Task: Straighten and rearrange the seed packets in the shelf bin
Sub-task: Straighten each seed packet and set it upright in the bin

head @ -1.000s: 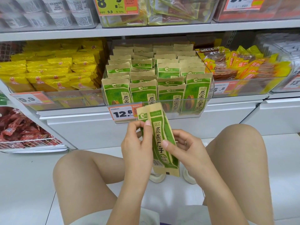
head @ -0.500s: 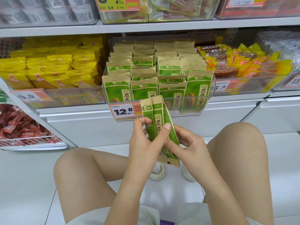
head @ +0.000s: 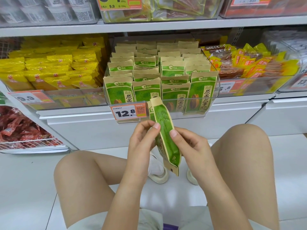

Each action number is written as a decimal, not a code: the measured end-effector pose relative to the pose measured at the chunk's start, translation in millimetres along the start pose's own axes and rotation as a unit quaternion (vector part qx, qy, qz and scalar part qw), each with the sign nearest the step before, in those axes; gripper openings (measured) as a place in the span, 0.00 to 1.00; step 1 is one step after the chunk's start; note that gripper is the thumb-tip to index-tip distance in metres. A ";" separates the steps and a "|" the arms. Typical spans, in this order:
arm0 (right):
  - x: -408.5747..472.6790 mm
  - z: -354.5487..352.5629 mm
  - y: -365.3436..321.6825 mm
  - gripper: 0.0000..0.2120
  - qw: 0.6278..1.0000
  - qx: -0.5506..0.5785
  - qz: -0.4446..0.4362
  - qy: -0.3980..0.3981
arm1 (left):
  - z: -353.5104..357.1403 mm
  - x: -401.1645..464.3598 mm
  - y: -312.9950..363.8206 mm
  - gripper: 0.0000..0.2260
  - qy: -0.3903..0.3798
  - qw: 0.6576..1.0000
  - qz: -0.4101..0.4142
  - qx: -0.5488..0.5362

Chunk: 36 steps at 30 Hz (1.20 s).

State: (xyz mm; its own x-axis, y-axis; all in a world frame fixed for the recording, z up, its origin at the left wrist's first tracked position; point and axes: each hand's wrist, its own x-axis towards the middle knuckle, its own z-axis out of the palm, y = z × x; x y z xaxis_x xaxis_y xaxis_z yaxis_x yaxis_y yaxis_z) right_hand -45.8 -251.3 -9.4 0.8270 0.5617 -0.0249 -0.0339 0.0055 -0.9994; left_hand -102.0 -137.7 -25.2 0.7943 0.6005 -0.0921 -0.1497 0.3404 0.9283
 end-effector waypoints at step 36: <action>0.3 1.3 18.0 0.34 0.985 -0.170 -0.030 -0.011 | 6.1 -6.6 23.1 0.08 0.039 0.997 -0.001 0.067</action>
State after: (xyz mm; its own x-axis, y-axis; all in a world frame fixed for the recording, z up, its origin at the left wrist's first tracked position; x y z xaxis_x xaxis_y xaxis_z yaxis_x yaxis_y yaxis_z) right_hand -46.9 -250.0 -27.4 0.8095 0.5862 0.0321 0.2081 -0.2353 -0.9494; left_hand -107.1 -138.2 -1.0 0.7451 0.6566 -0.1167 -0.0638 0.2443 0.9676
